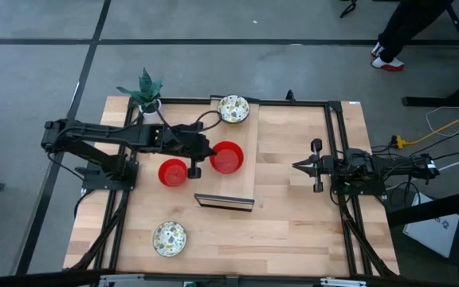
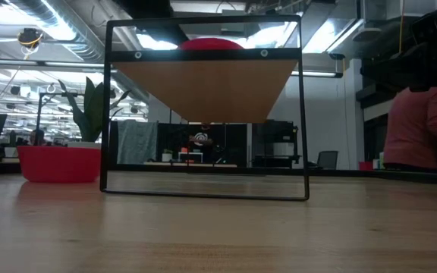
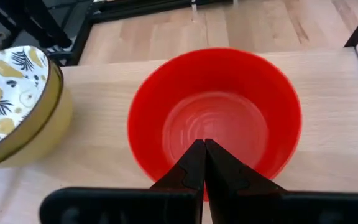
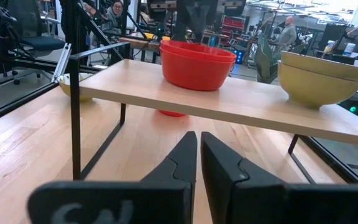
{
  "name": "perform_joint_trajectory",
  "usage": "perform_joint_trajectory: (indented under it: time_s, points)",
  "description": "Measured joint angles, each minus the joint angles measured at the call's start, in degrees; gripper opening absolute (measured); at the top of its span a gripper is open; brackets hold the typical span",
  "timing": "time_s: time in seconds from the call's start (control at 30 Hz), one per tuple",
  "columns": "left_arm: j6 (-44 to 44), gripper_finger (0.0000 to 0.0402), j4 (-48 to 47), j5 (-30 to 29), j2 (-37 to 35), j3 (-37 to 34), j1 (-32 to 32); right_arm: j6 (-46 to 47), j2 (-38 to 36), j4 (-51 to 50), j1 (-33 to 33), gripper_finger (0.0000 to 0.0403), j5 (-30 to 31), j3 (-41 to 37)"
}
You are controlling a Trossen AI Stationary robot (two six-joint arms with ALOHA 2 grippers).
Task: Pick & Place Mini bowls
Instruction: Stack the red bowl on top of the red bowl on the shelf
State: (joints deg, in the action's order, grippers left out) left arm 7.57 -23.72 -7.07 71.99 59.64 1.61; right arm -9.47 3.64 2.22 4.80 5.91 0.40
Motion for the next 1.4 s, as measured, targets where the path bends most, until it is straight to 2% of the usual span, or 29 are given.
perform_joint_trajectory:
  time_s: [0.3,0.43,0.73,0.83,1.07,1.23,1.4]
  points:
    - [3.13,0.0001,-2.05,-1.61,-0.72,1.47,0.00,0.00,-0.02,0.00,0.01,0.0026,0.00,0.00]
    - [2.89,0.0002,-9.00,-4.01,-2.48,1.84,0.00,0.00,-0.01,0.01,0.00,0.0026,0.00,0.00]
    - [-2.53,0.0002,-23.18,-3.98,-6.91,1.92,-0.10,0.00,0.00,-0.01,0.00,0.0026,0.00,0.00]
    - [-4.34,0.0001,-27.72,-1.99,-6.90,1.71,-0.61,0.00,-0.02,0.02,-0.01,0.0026,0.00,0.00]
    - [-5.93,0.0011,-31.22,6.94,-3.89,-0.17,-0.95,0.00,0.00,-0.01,0.00,0.0026,0.00,0.00]
    - [-9.99,0.0034,-34.28,6.85,0.61,-0.22,-2.42,0.00,-0.01,0.00,0.02,0.0026,0.00,0.00]
    - [-13.22,0.0085,-37.79,6.78,4.66,-0.22,-4.32,0.00,0.00,0.00,0.01,0.0026,0.00,0.00]
